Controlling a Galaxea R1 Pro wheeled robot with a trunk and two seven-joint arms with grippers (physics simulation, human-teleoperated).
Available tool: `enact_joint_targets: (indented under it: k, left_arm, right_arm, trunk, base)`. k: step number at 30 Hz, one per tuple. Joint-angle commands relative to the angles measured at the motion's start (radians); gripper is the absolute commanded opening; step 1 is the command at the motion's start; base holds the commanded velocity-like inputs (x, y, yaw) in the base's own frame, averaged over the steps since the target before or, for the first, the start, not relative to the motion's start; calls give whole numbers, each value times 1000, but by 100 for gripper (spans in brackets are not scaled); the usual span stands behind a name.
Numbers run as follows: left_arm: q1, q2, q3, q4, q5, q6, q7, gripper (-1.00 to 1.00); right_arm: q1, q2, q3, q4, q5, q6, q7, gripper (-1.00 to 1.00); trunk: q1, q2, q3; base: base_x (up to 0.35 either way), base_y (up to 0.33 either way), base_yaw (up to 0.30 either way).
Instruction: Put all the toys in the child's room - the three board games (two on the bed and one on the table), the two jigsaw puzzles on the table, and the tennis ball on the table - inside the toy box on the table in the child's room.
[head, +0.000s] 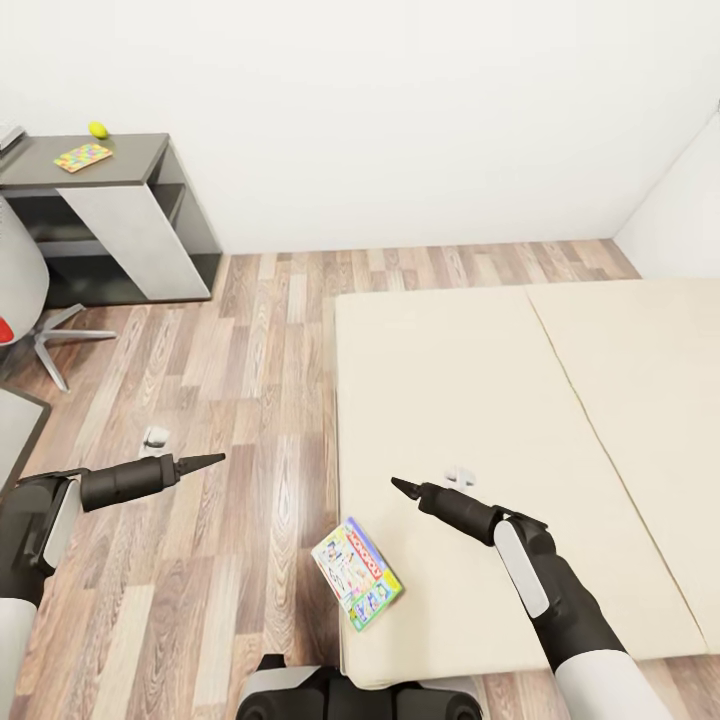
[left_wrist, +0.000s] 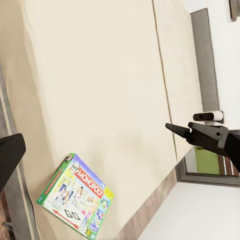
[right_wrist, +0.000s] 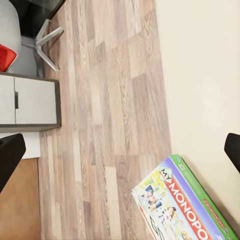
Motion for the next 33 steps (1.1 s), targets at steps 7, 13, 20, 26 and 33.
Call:
enact_joint_targets:
  k: [7,13,20,26,33]
  left_arm:
    - [0,-1,0,0,2,8,-2,100]
    - [0,-1,0,0,2,8,-1,100]
    - [0,-1,-1,0,2,8,-1,100]
    - [0,-2,-2,0,2,8,0,100]
    - [0,-2,-2,0,2,8,0,100]
  right_arm:
    - [0,-2,1,0,-5,5,-1,100]
    - [0,-2,1,0,-4,5,-2,100]
    - [0,-4,1,0,-4,5,0,100]
    - [0,-5,1,0,-5,5,2,100]
    - [0,-4,1,0,-5,5,1,100]
  trunk:
    - [1,-1,10]
    - [1,-1,20]
    - [1,-1,31]
    - [1,-1,41]
    - [1,-1,53]
  base:
    - [0,0,0]
    - [0,0,0]
    - [0,0,0]
    - [0,0,0]
    - [0,0,0]
